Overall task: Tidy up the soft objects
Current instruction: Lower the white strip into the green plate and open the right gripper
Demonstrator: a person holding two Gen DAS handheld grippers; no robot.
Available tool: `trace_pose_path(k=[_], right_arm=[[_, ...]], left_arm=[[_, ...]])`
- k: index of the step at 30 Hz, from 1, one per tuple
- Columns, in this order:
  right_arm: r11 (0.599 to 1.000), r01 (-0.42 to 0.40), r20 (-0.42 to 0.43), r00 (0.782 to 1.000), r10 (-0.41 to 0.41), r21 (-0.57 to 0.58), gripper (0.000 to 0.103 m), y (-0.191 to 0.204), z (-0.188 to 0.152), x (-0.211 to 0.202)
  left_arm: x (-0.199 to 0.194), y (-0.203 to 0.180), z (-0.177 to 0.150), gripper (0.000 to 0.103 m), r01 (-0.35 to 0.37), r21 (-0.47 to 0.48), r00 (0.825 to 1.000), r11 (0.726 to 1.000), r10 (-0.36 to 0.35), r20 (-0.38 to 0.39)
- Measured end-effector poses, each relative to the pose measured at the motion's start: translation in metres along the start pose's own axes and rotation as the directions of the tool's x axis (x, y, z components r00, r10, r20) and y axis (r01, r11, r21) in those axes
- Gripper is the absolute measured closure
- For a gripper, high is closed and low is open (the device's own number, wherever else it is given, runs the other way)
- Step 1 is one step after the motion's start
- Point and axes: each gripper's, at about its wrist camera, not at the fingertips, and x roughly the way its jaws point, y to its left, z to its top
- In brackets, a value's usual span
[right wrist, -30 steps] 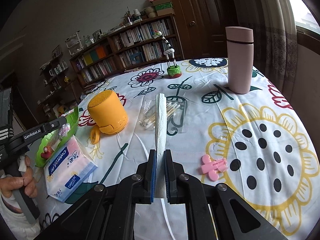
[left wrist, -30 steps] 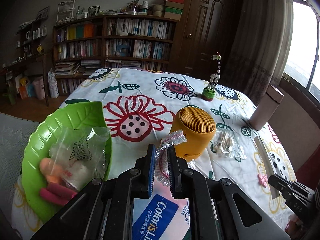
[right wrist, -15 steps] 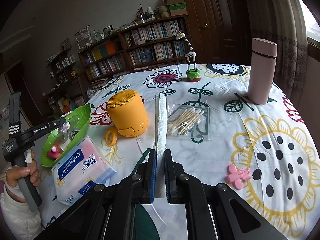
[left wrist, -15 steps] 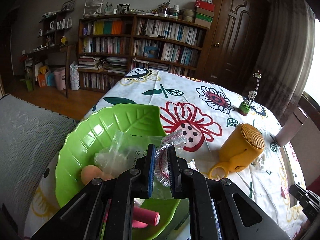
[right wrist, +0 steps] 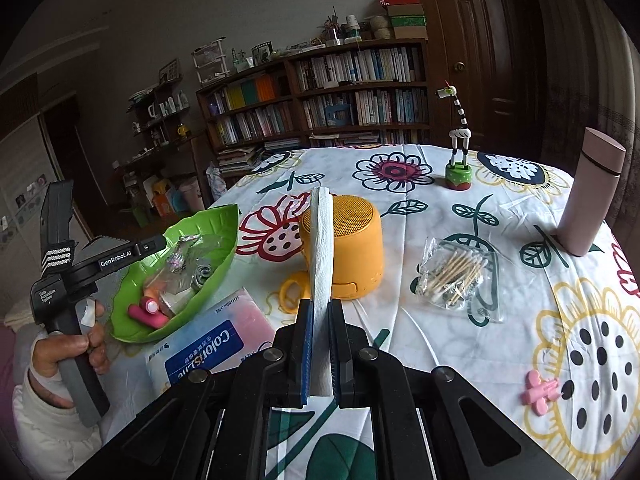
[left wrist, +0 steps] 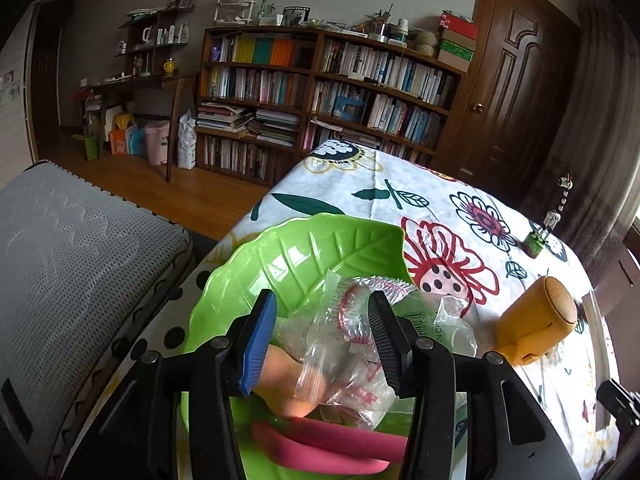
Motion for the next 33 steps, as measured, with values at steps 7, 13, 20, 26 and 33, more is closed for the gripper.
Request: trace_pose_path(k=[7, 13, 20, 26, 33], right_arm=[[0.993, -0.102, -0.006, 0.995, 0.102, -0.053, 0.094, 0.039, 0.018, 0.017], [0.98, -0.186, -0.046, 0.982, 0.183, -0.076, 0.094, 0.069, 0.028, 0.042], [0.966, -0.247, -0.115, 0.965, 0.237, -0.073, 0.094, 0.091, 0.037, 0.076], [0.97, -0.235, -0.2, 0.955, 0.218, -0.067, 0.094, 0.1, 0.038, 0.113], [0.973, -0.226, -0.296, 0.933, 0.205, -0.04, 0.094, 0.101, 0.033, 0.138]], left_arm=[[-0.008, 0.015, 0.01, 0.044, 0.013, -0.048, 1.0, 0.999, -0.012, 0.022], [-0.015, 0.03, 0.018, 0.044, -0.007, -0.089, 0.999, 0.996, 0.011, 0.05], [-0.018, 0.037, 0.021, 0.043, -0.044, -0.098, 0.996, 0.994, 0.051, 0.077], [-0.016, 0.041, 0.022, 0.043, -0.033, -0.108, 0.997, 0.994, 0.041, 0.071], [-0.015, 0.041, 0.021, 0.043, -0.032, -0.11, 0.997, 0.993, 0.039, 0.066]])
